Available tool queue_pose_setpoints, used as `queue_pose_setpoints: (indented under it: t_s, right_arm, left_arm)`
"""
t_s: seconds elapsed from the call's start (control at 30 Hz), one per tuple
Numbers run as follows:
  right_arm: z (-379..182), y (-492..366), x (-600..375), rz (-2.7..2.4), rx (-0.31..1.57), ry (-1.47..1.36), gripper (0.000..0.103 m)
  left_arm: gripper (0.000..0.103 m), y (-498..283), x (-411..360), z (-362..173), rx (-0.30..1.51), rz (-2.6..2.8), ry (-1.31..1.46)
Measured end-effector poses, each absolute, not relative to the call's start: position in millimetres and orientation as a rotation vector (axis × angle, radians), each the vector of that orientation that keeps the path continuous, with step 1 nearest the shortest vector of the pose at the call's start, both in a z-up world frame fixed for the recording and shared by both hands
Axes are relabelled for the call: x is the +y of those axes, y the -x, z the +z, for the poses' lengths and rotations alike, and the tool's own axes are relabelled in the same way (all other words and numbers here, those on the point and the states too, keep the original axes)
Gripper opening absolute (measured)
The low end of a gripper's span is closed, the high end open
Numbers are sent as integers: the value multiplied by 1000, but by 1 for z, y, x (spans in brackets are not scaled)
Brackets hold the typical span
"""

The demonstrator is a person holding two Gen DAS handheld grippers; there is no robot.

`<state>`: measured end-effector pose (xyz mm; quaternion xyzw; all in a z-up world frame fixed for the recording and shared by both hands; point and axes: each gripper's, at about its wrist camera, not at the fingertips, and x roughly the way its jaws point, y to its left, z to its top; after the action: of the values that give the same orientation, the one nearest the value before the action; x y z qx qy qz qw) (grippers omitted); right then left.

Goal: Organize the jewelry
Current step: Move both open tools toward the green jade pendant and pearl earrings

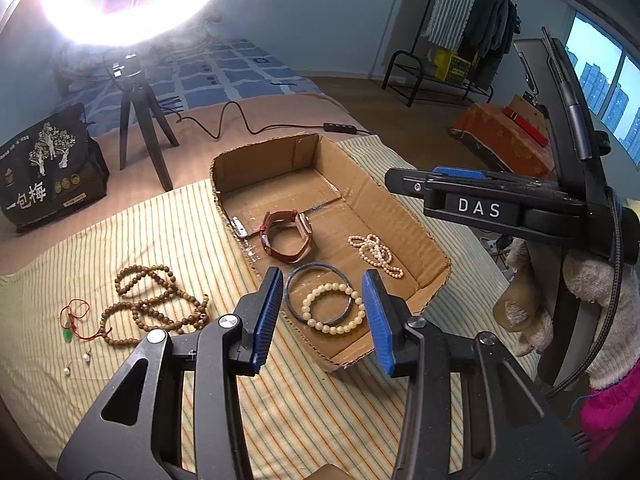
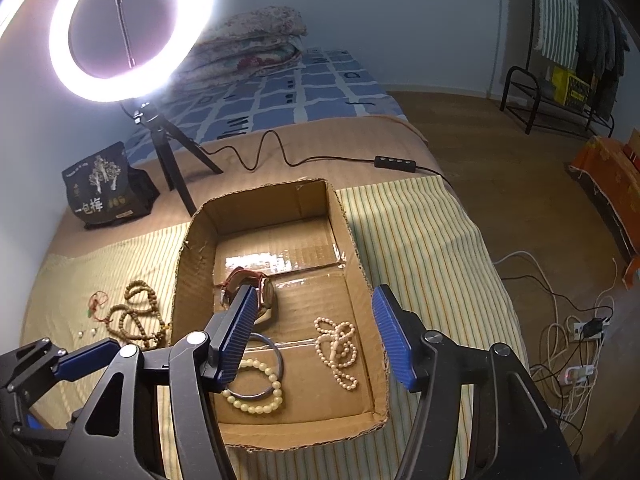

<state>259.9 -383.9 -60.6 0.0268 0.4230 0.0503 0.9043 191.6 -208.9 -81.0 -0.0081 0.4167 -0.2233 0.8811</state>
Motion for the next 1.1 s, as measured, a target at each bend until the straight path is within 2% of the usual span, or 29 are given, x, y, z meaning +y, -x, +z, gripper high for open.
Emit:
queue_pose_setpoints:
  t_s: [0.53, 1.1]
  right_arm:
    - [-52, -260, -342, 165, 847, -32, 60]
    - [-56, -266, -267, 311, 840, 1, 60]
  left_arm:
    - [41, -194, -151, -80, 875, -366, 34]
    - [41, -216, -25, -84, 906, -188, 135]
